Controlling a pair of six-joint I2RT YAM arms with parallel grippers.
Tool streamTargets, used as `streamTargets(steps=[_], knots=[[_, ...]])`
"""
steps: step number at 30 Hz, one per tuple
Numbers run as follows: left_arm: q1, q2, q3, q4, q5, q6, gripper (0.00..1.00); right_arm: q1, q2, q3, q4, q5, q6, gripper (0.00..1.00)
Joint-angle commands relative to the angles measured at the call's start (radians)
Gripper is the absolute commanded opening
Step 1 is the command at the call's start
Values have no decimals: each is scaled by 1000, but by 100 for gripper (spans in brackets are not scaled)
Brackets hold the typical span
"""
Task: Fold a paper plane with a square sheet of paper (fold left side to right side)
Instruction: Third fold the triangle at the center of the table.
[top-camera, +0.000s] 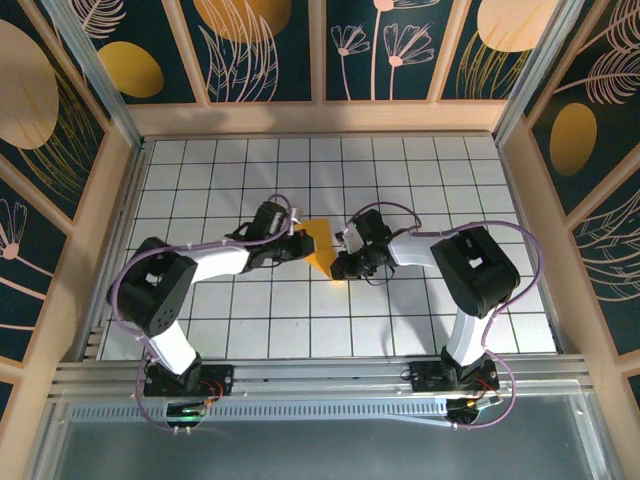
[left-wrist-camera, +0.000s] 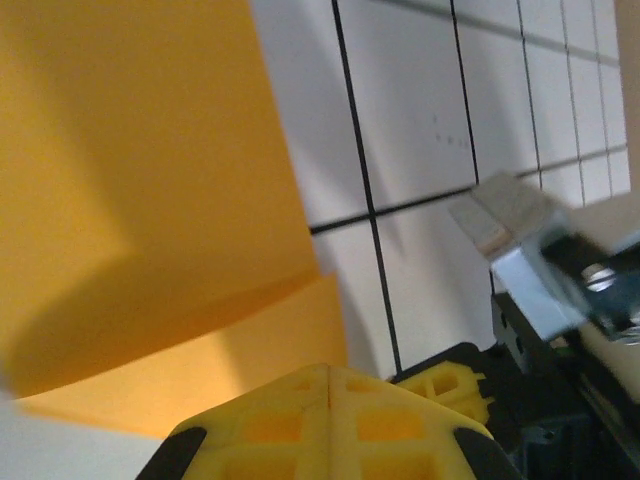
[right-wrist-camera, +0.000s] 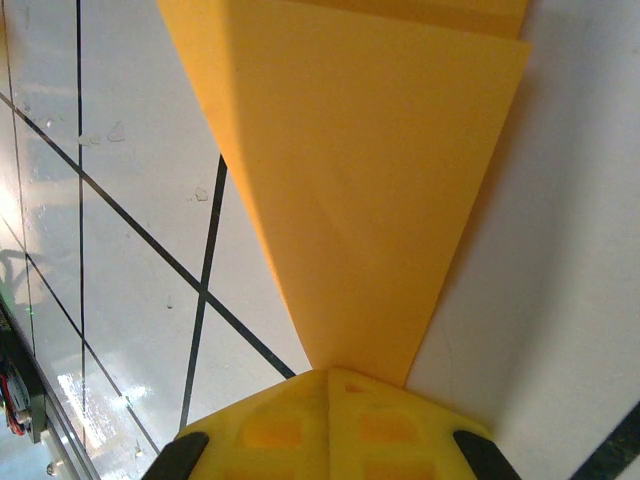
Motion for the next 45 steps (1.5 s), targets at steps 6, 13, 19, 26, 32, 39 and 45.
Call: streamTargets(steps=[6, 13, 19, 26, 32, 39, 45], knots=[[-31, 150, 82, -31, -4, -1, 0, 2, 75, -38, -109, 133, -2, 0], [-31, 162, 52, -102, -78, -10, 0, 2, 57, -47, -109, 99, -4, 0], [-31, 162, 36, -122, -117, -24, 0, 2, 10, -68, -126, 71, -14, 0], [-30, 174, 41, -135, -131, -33, 0, 2, -33, -112, -135, 69, -13, 0], [-29, 179, 46, -134, -130, -34, 0, 1, -73, -115, -166, 71, -24, 0], [-29, 202, 67, -108, -108, -59, 0, -30, -147, -66, -232, 58, -53, 0], [-29, 214, 70, -77, -79, -82, 0, -37, -193, -26, -170, -6, 3, 0]])
